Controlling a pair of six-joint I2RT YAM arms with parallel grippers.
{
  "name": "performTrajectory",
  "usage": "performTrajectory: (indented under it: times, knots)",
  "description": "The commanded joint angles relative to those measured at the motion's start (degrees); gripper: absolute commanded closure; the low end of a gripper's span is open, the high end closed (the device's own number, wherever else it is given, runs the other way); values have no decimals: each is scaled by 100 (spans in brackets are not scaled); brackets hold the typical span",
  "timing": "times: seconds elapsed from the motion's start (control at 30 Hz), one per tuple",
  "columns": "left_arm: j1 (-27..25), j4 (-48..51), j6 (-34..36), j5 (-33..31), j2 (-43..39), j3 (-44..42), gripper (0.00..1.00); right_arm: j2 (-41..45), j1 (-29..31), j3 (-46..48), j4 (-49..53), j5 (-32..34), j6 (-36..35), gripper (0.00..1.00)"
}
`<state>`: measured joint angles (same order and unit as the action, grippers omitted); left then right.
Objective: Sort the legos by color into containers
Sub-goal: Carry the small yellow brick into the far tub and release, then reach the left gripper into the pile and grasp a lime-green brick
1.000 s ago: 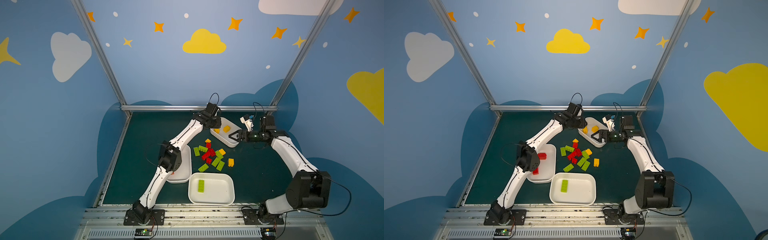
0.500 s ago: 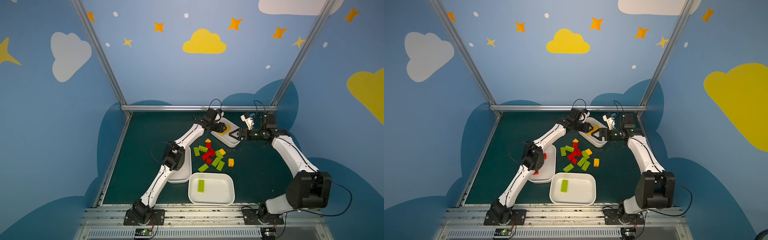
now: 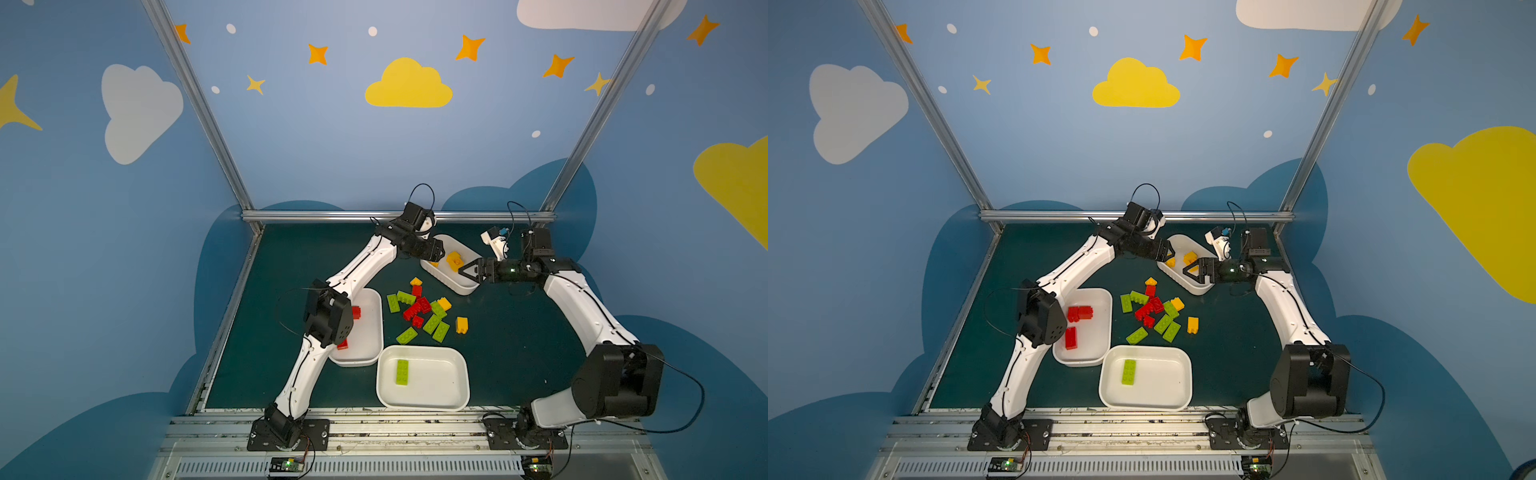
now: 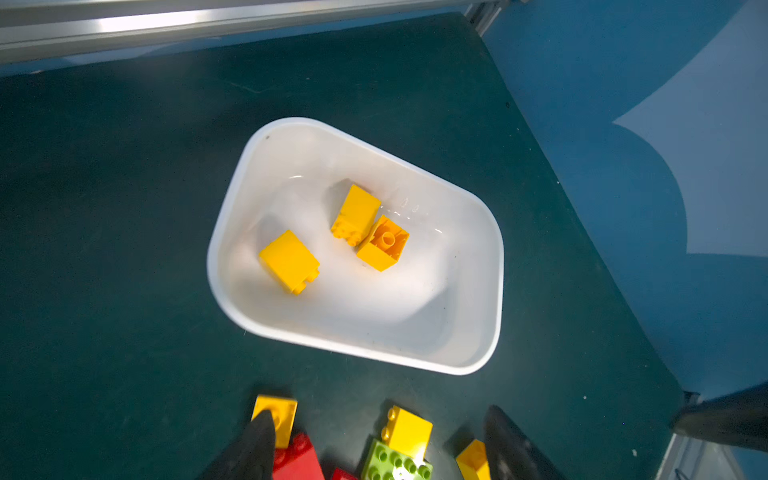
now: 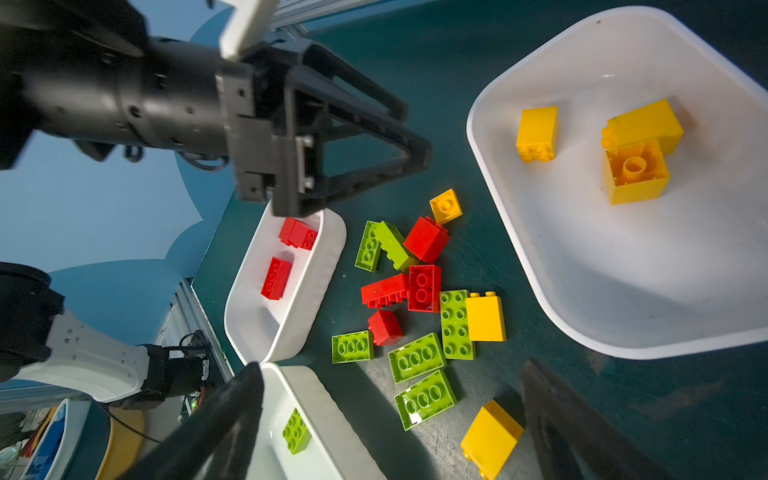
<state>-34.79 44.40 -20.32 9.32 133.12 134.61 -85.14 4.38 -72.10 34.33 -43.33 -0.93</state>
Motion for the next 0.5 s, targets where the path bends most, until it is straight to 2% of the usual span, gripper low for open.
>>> performTrajectory:
  times: [0.0, 0.13, 0.3, 0.47]
  knots:
    - [-109, 927, -1151, -599, -206, -299, 22, 146, 8, 1, 97, -27, -82, 5]
    - [-291, 1076, -2257, -1316, -520, -774, 23, 173, 62, 70, 113, -48, -90, 5]
    - [-441, 1601, -3741, -1867, -492, -972, 29, 172, 165, 143, 175, -37, -135, 5]
    - [-481, 1791, -4676, -1767, -334, -998, 31, 187, 259, 213, 214, -29, -150, 5]
